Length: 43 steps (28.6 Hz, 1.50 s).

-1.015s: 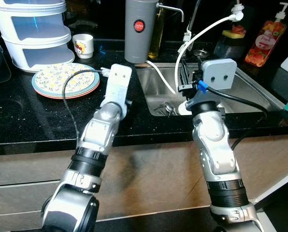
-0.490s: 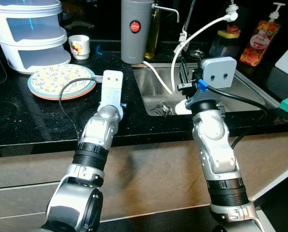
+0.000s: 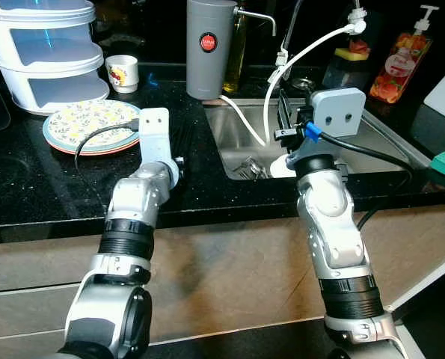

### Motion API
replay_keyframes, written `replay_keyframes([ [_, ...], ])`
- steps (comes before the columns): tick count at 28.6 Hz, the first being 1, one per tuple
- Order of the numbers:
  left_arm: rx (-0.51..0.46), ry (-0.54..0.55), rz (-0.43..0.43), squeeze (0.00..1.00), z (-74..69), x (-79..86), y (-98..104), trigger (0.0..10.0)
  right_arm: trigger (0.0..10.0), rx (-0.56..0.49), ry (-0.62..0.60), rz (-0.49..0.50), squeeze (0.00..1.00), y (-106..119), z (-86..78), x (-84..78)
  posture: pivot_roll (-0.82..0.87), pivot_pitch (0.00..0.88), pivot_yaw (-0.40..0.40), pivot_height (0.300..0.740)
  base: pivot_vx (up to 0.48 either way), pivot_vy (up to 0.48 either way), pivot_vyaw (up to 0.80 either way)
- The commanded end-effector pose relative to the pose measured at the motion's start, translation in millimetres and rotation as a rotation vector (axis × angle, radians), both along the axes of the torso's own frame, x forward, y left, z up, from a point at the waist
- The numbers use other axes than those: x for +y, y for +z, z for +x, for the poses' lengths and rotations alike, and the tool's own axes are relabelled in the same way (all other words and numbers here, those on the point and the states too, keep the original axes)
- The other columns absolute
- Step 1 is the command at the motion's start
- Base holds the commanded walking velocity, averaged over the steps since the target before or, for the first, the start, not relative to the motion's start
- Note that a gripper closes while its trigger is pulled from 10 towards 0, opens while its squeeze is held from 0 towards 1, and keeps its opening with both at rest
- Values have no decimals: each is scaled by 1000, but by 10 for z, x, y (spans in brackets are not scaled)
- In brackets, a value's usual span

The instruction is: Kitchen organization

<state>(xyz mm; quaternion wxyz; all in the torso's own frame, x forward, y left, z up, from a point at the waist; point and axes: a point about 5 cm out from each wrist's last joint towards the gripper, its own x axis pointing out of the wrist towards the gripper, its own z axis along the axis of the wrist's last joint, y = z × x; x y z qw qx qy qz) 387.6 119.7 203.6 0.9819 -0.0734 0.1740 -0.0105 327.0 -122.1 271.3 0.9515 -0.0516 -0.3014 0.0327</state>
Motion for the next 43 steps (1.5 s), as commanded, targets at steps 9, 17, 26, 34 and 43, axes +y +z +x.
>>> replay_keyframes([
  [9, 219, 11, 106, 0, -99, 82, -504, 0, 10000, 9, -3, 10, 0, -7, 9, -16, 76, 12, -69, 740, 0, 0, 0],
  [17, 193, 22, 230, 0, -94, 132, -516, 0, 10000, 10, -4, 12, 0, -5, 6, -26, 72, 14, -71, 740, 0, 0, 0],
  [26, -58, 24, 244, 0, 0, 81, -143, 1843, 10000, 10, -1, 12, 0, 0, 11, -24, 71, 15, -74, 740, 0, 0, 0],
  [34, -393, -19, 223, 0, 0, -55, 480, 10000, 10000, 9, -3, 17, 0, 11, 12, -28, 68, 14, -70, 740, 0, 0, 0],
  [43, -661, -539, 109, 0, -119, -683, 909, 10000, 10000, 106, 248, 311, 0, 80, -27, -66, 32, 15, -41, 740, 0, 0, 0],
])
